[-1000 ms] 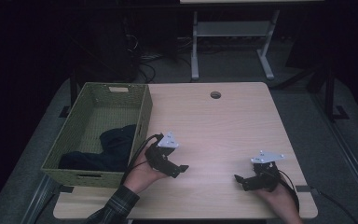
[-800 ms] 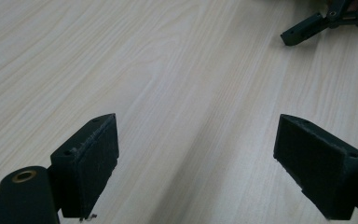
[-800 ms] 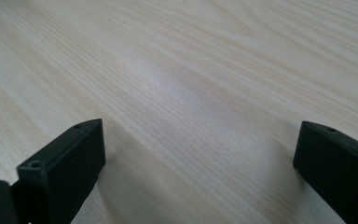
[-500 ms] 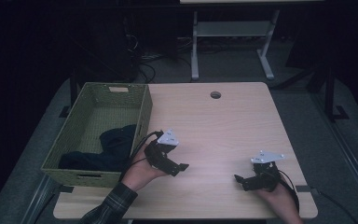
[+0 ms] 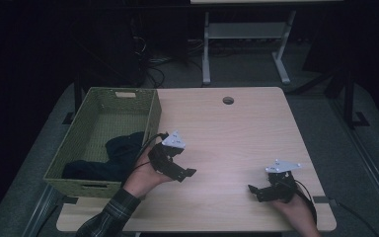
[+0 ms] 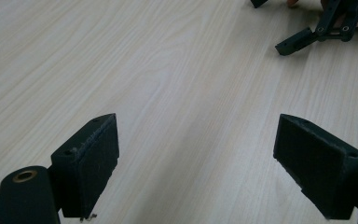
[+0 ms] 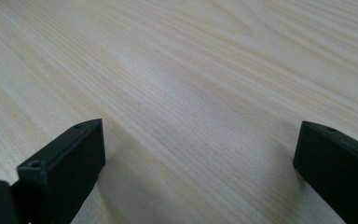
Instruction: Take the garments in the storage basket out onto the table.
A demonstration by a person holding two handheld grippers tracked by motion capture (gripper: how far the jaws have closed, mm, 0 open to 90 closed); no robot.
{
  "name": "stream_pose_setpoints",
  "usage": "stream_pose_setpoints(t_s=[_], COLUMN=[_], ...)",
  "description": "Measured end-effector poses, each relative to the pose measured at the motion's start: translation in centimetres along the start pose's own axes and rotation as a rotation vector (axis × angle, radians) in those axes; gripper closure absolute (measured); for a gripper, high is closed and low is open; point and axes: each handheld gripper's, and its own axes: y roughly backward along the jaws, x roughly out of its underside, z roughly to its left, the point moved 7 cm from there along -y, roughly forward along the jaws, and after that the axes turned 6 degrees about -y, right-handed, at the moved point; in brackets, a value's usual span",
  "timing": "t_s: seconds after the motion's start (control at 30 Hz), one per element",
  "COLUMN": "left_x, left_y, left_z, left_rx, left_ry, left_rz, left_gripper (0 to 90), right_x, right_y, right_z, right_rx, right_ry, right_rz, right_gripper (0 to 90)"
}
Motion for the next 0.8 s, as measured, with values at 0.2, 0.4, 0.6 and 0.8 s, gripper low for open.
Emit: stream_pose_setpoints(t_s=[0.2,0.4,0.6,0.8], left_x=[-0.1,-0.2,-0.3,-0.3], left_y=[0.8,1.8,2.9,3.8], left_z=[0.5,1.1,1.7,2.1], left_rx=[-0.004,-0.015,-0.024,-0.025], left_ry=[0.005,0.008,0.005,0.005], left_rz=[0.014,0.028,0.04,0.061], left_gripper=[13.9,14.0,14.0,14.0], right_x=[0.0,0.0,0.0,0.0], right_y=[0.0,0.0,0.0,0.0], right_z=[0.0,0.0,0.0,0.0], right_rx=[0.0,0.0,0.0,0.0], right_ry=[0.0,0.0,0.0,0.0], right_rz=[0.0,0.0,0.0,0.0], right_gripper=[1.6,1.6,1.6,1.6])
